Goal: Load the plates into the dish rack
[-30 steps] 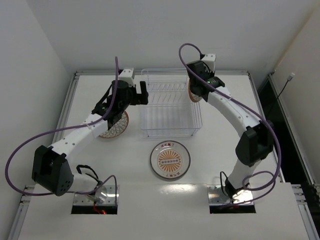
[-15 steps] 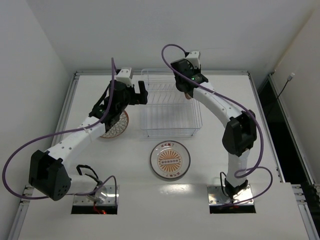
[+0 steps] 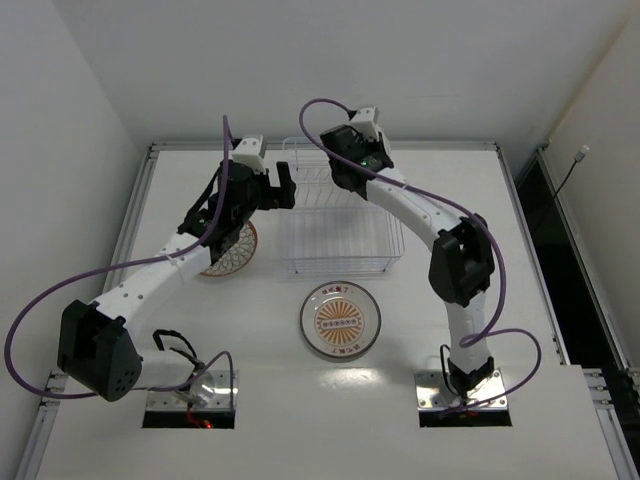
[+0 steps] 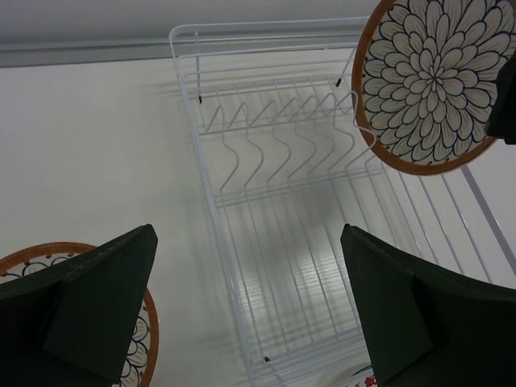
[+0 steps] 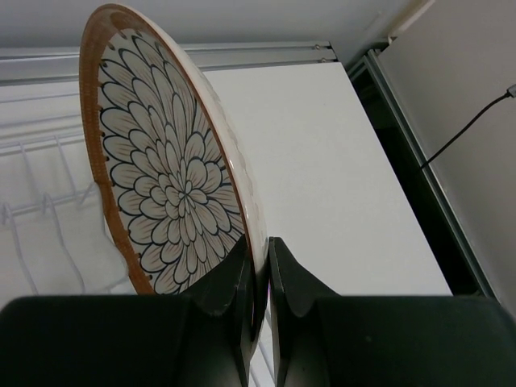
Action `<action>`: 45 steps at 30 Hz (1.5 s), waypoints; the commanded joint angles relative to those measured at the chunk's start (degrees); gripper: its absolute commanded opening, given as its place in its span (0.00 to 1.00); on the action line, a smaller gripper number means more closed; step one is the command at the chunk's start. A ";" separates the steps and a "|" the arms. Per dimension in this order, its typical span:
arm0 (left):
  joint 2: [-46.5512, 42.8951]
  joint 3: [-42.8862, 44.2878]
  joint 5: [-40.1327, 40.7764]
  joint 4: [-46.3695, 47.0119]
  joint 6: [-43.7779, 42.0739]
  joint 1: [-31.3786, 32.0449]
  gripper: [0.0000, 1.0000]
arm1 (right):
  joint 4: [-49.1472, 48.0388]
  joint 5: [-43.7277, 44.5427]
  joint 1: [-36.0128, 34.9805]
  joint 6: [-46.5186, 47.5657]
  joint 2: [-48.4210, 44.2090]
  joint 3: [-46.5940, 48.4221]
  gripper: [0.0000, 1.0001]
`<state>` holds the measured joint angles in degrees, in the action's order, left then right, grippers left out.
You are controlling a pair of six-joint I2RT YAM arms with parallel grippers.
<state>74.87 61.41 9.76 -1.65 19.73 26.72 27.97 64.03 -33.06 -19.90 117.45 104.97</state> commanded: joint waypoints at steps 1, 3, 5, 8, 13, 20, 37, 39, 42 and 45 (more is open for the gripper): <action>-1.48 0.29 -0.53 2.18 -0.65 0.44 0.99 | -3.10 5.49 -1.31 1.62 2.16 5.94 0.00; -1.48 0.29 -0.53 2.18 -0.65 0.44 0.99 | -3.09 6.02 -2.36 2.41 2.70 5.95 0.00; -1.48 0.29 -0.53 2.18 -0.65 0.44 0.99 | -3.09 6.55 -2.88 3.46 3.40 6.57 0.01; -1.48 0.29 -0.53 2.18 -0.65 0.44 0.99 | -3.62 8.73 -4.29 5.13 4.46 6.57 0.02; -1.48 0.29 -0.53 2.18 -0.65 0.44 0.99 | -2.92 12.17 -6.32 5.66 6.74 6.92 0.02; -1.48 0.29 -0.01 2.18 -0.65 0.44 0.99 | -0.90 10.08 -7.55 2.24 7.97 6.39 0.02; -1.48 0.29 0.00 2.18 -0.65 0.44 0.99 | 4.99 -4.26 -7.02 -9.19 5.60 3.58 0.41; -1.48 0.29 0.00 2.18 -0.65 0.44 0.99 | 5.52 -4.79 -6.40 -9.19 4.90 3.58 0.58; -1.48 0.29 0.00 2.18 -0.65 0.44 0.99 | 5.52 -4.79 -5.88 -9.72 2.18 3.58 0.68; -2.01 0.29 0.52 2.18 -0.65 0.44 0.99 | 4.91 -5.40 -5.35 -9.72 -1.15 3.05 0.70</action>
<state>74.87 61.41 9.85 -1.65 19.73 26.72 33.78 59.22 -39.11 -28.12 123.85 108.05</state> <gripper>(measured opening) 0.992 0.687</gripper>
